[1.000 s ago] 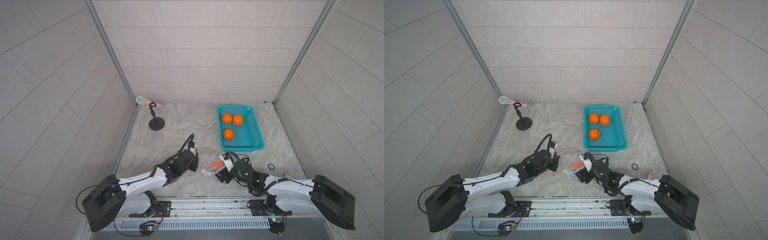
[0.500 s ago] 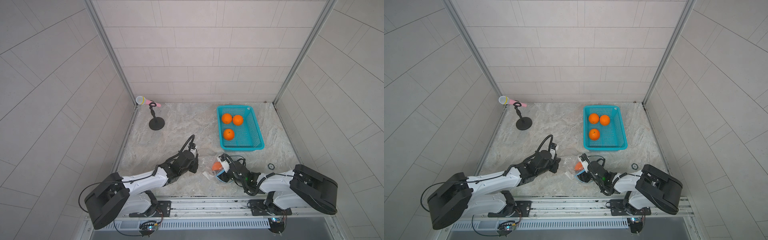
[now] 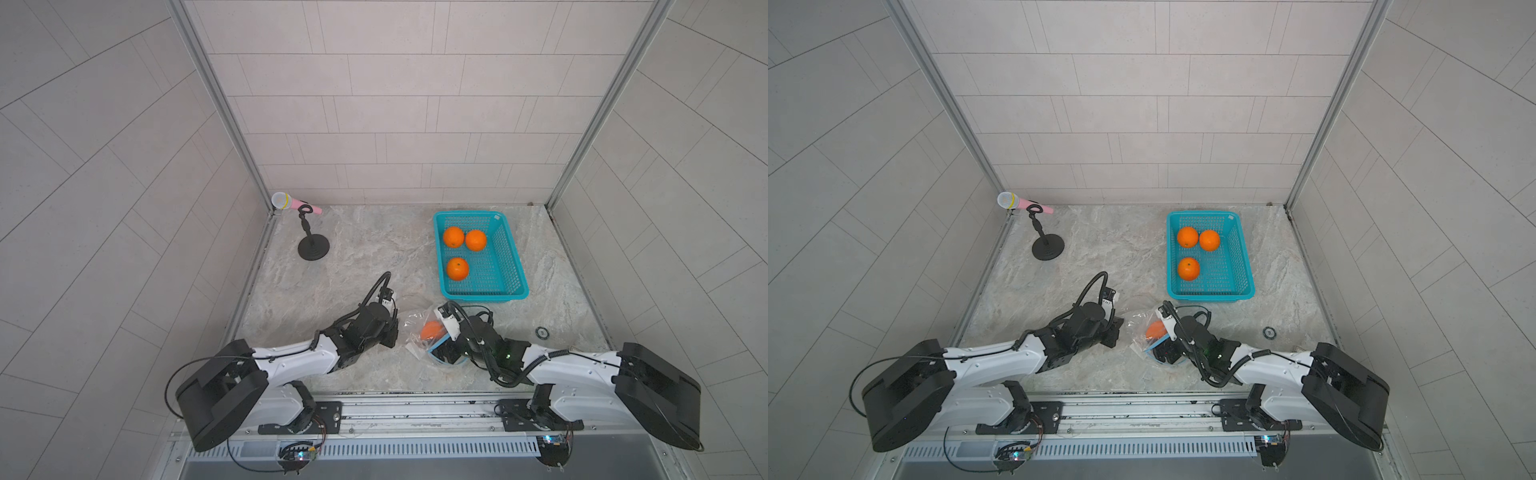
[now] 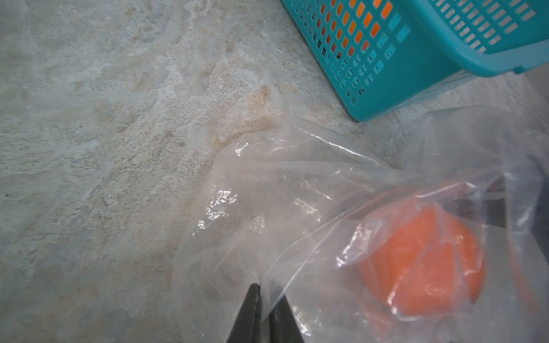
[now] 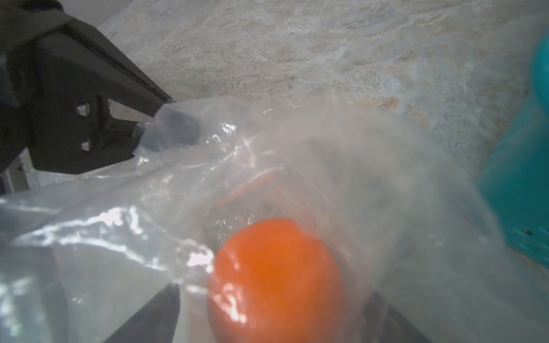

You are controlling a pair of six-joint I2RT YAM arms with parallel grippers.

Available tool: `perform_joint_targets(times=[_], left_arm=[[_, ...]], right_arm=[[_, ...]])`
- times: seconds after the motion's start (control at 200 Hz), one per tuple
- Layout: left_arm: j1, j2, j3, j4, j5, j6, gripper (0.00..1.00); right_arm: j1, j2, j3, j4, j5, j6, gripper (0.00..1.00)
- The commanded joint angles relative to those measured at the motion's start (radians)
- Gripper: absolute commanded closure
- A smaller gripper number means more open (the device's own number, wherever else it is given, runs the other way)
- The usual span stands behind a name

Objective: Open the zip-top bag and take out the orange
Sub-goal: Pick up the orange from the zipper food storage bag.

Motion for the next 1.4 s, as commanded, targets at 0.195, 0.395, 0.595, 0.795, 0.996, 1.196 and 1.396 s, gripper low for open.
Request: perform_joint_targets(times=[0.195,0.395,0.595,0.795,0.996,1.196,1.396], left_arm=[[-0.02,0.052,-0.015,0.055,-0.004,-0.01,0.89],[-0.021,0.015,-0.013,-0.001,-0.025,-0.013,0.65],[-0.021,-0.321,0.041,-0.243,-0.096,-0.007,0.46],[-0.02,-0.25,0.047,-0.072,0.039,-0.059,0.47],[-0.022,-0.052,0.034,0.079,0.056,-0.083,0.52],[-0.024,0.072,0.003,0.257,0.135,-0.159,0.56],[-0.029,0.239,-0.039,0.401,0.104,-0.194,0.61]], right_arm=[[0.02,0.172,0.07,0.065,-0.095,0.024,0.1],[0.019,0.053,0.075,-0.053,-0.066,0.062,0.09],[0.019,-0.006,0.017,-0.028,-0.048,0.047,0.09],[0.019,0.047,0.011,0.055,-0.096,0.016,0.09],[0.018,0.065,0.012,0.042,-0.099,0.03,0.11],[0.02,-0.119,-0.007,-0.102,-0.074,0.063,0.11],[0.02,-0.21,-0.034,-0.167,-0.058,0.102,0.15]])
